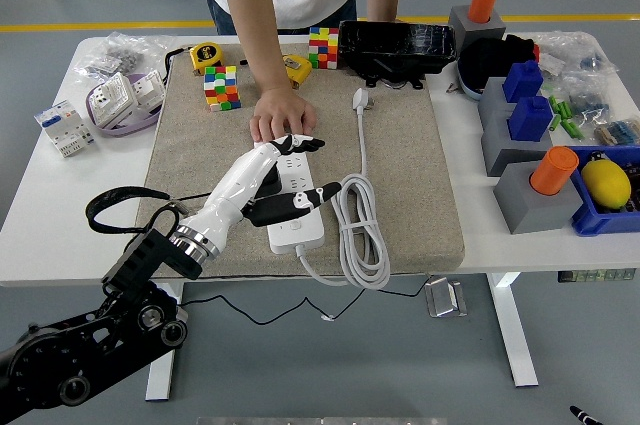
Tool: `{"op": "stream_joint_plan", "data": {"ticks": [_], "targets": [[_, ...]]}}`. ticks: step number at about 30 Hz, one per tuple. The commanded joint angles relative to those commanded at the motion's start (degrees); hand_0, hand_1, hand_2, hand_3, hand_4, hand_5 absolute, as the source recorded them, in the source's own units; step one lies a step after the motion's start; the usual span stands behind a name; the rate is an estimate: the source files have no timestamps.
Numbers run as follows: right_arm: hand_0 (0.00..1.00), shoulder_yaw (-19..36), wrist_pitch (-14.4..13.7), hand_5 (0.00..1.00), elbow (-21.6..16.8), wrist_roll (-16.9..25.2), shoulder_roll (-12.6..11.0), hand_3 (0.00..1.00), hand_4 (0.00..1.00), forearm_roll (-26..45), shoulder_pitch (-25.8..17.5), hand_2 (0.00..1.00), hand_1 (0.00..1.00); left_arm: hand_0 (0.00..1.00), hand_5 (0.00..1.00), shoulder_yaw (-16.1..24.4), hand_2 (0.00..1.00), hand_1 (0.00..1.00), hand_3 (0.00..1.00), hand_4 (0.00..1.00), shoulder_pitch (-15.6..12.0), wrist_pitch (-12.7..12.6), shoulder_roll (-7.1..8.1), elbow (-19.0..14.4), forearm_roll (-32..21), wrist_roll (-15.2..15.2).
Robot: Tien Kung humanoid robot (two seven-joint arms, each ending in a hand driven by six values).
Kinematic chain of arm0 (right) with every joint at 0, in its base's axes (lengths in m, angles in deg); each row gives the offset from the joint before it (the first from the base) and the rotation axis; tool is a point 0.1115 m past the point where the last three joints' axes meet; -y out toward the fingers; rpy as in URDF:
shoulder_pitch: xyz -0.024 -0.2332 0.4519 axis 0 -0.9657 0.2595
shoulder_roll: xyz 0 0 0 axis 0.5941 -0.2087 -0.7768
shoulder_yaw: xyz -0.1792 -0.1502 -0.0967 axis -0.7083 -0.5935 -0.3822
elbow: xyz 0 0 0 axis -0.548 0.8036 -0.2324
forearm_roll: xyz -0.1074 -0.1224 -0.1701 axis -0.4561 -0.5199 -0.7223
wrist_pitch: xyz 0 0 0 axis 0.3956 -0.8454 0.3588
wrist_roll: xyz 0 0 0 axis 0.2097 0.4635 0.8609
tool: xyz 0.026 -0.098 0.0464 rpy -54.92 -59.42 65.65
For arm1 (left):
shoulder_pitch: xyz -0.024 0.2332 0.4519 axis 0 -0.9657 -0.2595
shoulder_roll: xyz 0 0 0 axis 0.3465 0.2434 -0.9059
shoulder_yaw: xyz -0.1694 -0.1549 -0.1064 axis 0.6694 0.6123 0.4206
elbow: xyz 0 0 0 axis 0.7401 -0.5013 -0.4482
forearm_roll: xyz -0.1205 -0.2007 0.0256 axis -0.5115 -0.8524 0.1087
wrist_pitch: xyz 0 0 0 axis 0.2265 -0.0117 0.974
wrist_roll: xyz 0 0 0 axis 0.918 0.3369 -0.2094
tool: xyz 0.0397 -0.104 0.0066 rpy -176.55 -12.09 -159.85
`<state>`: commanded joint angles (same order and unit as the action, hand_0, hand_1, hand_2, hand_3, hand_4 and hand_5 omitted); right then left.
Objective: Put the plug near the board,insert it into the board,press the button,pull the plug out
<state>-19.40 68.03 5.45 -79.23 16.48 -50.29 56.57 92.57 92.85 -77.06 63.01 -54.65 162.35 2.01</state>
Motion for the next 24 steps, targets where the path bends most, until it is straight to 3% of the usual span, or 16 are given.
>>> {"op": "stream_joint_plan", "data": {"ticks": [1,6,7,12,13,17,24], "targets": [[0.608,-0.01,0.0,0.491,-0.01,0.0,-0.01,0.553,0.947,-0.01,-0.01,0.653,0.64,0.234,0.591,0.32,0.321,0.238,0.752,0.858,-0.1,1.24,0.2,-1.16,0.04,-1.42],[0.608,-0.02,0.02,0.491,0.03,-0.07,-0.04,0.553,0.947,-0.04,0.01,0.653,0.64,0.234,0.591,1.68,0.321,0.238,0.752,0.858,-0.23,10.78,1.0,-6.94,1.3,-11.7],[0.608,0.0,0.03,0.491,0.03,-0.08,-0.04,0.553,0.947,-0.05,0.0,0.653,0.641,0.118,0.115,1.78,0.186,0.094,0.696,0.581,-0.22,12.49,1.06,-7.6,1.38,-13.65],[0.608,-0.02,0.05,0.491,0.0,-0.09,-0.06,0.553,0.947,0.0,0.02,0.653,0.641,0.118,0.115,1.91,0.186,0.094,0.696,0.581,0.05,20.16,0.97,-8.78,1.04,-22.06],[0.608,-0.04,0.05,0.491,0.01,-0.1,-0.06,0.553,0.947,0.0,0.02,0.653,0.641,0.072,0.002,1.87,0.148,0.074,0.849,0.719,0.08,21.16,0.95,-8.73,0.85,-23.29],[0.608,-0.11,0.05,0.491,0.0,-0.1,-0.07,0.553,0.947,0.02,-0.01,0.653,0.641,0.072,0.002,1.68,0.148,0.074,0.849,0.719,0.12,23.22,0.91,-8.48,0.5,-25.88],[0.608,-0.24,0.06,0.491,-0.01,-0.1,-0.08,0.553,0.946,0.03,-0.09,0.653,0.641,0.067,0.002,1.33,0.151,0.077,0.854,0.737,0.2,23.25,0.62,-6.47,1.17,-26.66]]}}
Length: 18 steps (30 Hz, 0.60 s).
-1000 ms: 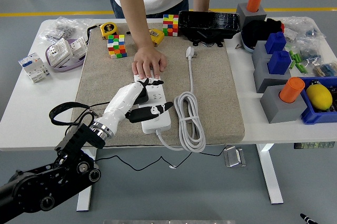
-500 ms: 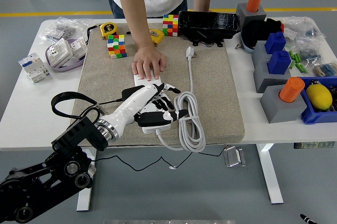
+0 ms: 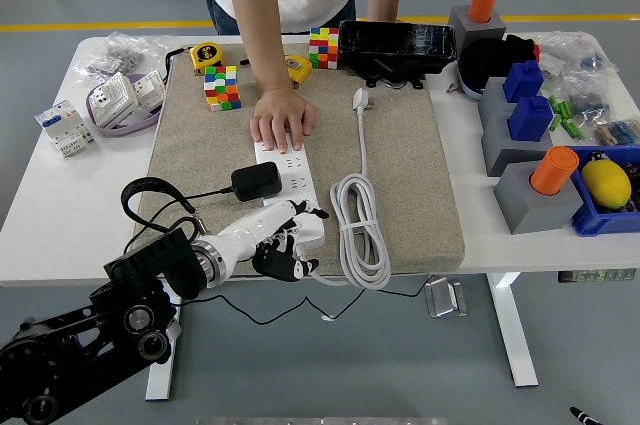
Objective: Put the plug near the board,insert it into the board,press the button,pull the plug out
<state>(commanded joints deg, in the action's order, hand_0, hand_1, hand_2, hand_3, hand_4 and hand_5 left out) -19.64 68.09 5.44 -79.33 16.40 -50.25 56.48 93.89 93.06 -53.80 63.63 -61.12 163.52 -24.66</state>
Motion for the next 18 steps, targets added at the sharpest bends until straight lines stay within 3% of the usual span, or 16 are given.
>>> {"op": "stream_joint_plan", "data": {"ticks": [6,18], "targets": [[0.607,0.11,-0.01,0.491,-0.03,0.04,0.02,0.553,0.947,-0.01,0.1,0.653,0.641,0.065,0.002,-0.48,0.152,0.077,0.856,0.756,0.16,0.94,-0.08,1.63,-0.1,-1.19],[0.607,0.14,-0.04,0.492,-0.04,0.09,0.06,0.553,0.947,-0.04,0.03,0.653,0.641,0.064,0.002,-0.99,0.154,0.078,0.848,0.767,0.19,0.24,-0.45,4.62,0.83,-0.99]]}}
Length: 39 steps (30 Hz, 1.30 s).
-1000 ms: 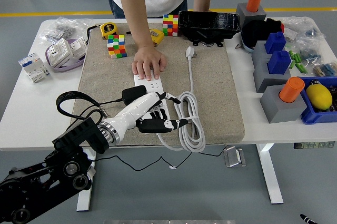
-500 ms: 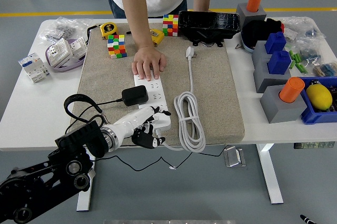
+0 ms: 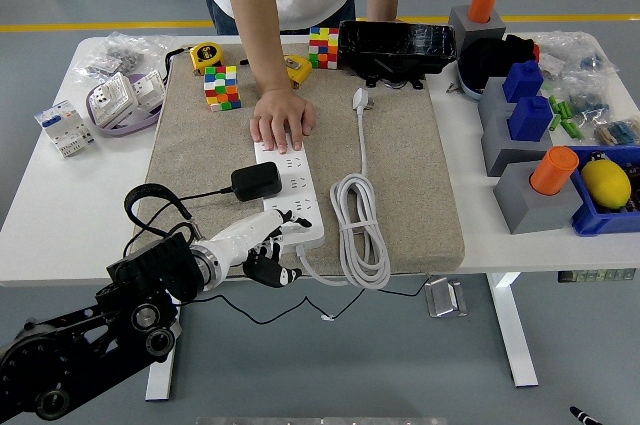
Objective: Put the plug near the board,insert it into the board,press the button,pull the plug out
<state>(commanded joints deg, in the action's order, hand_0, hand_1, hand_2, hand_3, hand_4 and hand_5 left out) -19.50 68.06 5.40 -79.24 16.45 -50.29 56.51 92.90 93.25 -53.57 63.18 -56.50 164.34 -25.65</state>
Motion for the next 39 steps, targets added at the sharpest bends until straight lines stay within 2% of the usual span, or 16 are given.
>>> {"op": "stream_joint_plan", "data": {"ticks": [9,24,39], "targets": [[0.607,-0.04,-0.02,0.492,0.04,0.01,-0.01,0.552,0.947,0.01,0.0,0.653,0.641,0.064,0.002,0.18,0.153,0.077,0.843,0.767,-0.1,-0.06,0.08,1.36,0.25,-0.04],[0.608,-0.05,-0.04,0.491,0.01,0.06,0.02,0.553,0.948,-0.03,-0.05,0.653,0.641,0.063,0.002,0.86,0.153,0.077,0.841,0.764,-0.12,-1.34,-0.02,1.98,-0.39,2.34],[0.607,0.12,-0.09,0.491,-0.06,0.11,0.02,0.553,0.948,-0.12,-0.03,0.653,0.641,0.062,0.002,0.44,0.152,0.076,0.826,0.761,-0.31,-0.43,0.26,3.05,0.03,0.76]]}}
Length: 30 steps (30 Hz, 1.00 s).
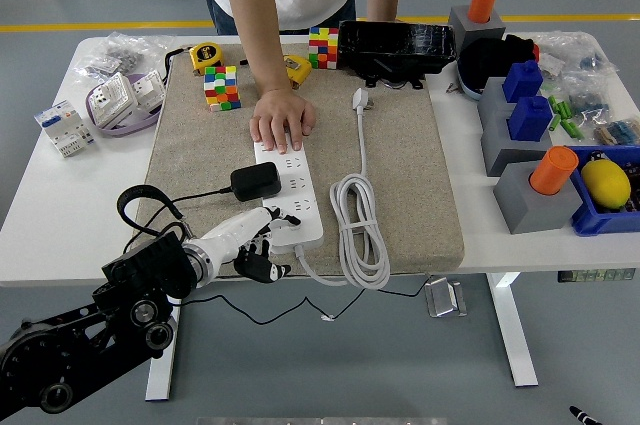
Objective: Put the plug near the board,insert it into the board,press the button,pull the plug out
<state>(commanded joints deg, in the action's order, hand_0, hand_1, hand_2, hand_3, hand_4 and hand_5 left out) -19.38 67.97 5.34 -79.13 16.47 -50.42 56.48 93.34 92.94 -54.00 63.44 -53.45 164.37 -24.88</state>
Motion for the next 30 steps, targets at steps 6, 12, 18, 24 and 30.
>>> {"op": "stream_joint_plan", "data": {"ticks": [6,12,18,24,30], "targets": [[0.607,0.03,0.03,0.491,-0.03,-0.01,0.03,0.552,0.948,-0.12,-0.04,0.652,0.64,0.062,0.002,-0.15,0.151,0.075,0.823,0.758,-0.28,0.61,0.39,-0.16,0.02,-0.68],[0.608,-0.01,0.01,0.491,-0.04,0.01,0.02,0.553,0.948,-0.11,-0.11,0.652,0.64,0.062,0.002,0.02,0.152,0.076,0.82,0.764,-0.48,0.47,0.48,-0.57,-0.13,-0.31],[0.608,0.03,0.02,0.491,-0.07,0.04,0.05,0.553,0.948,-0.13,-0.03,0.652,0.64,0.063,0.002,1.57,0.152,0.075,0.801,0.759,-0.43,-2.35,0.57,-2.41,-2.07,4.33],[0.609,0.05,0.01,0.492,-0.05,0.03,0.03,0.553,0.949,-0.13,-0.05,0.652,0.64,0.099,0.108,2.74,0.175,0.069,0.673,0.682,-0.67,-5.89,0.67,-2.5,-7.47,10.57],[0.609,-0.1,0.04,0.492,-0.06,0.02,0.08,0.552,0.949,-0.09,-0.06,0.652,0.64,0.206,0.238,3.03,0.288,0.169,0.566,0.744,-1.21,-17.22,0.45,-0.21,-16.5,22.89]]}}
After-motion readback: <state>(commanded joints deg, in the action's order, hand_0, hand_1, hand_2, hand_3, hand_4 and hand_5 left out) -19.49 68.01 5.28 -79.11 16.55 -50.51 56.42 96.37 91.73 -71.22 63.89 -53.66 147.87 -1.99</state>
